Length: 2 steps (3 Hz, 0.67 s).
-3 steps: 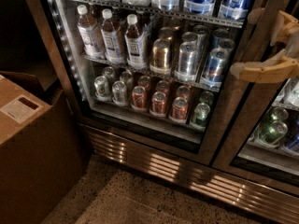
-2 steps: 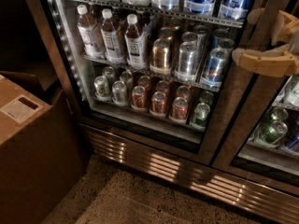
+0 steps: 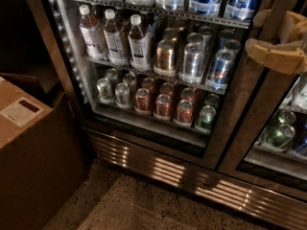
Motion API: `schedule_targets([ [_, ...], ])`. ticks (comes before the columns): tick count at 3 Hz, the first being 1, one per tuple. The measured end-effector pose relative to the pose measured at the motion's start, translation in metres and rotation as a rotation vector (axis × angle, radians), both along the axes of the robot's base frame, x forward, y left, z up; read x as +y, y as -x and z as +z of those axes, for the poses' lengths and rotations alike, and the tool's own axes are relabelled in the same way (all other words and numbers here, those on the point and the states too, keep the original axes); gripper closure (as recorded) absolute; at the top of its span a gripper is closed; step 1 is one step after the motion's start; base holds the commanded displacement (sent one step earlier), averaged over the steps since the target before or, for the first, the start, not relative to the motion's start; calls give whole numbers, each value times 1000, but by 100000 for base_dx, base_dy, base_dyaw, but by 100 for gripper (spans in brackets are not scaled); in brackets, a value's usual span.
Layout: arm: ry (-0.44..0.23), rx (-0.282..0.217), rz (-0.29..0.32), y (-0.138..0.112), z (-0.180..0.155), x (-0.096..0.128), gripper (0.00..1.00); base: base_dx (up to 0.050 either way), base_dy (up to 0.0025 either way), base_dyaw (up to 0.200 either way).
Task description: Open left fridge door
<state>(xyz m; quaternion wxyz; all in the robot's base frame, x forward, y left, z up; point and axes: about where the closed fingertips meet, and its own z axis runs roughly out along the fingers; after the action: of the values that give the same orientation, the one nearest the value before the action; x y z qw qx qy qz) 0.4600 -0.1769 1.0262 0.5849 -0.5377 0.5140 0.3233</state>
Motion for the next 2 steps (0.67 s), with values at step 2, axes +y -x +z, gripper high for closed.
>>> schedule_targets([
  [2,11,-1,15,1,-2,0,100,0,0,0],
])
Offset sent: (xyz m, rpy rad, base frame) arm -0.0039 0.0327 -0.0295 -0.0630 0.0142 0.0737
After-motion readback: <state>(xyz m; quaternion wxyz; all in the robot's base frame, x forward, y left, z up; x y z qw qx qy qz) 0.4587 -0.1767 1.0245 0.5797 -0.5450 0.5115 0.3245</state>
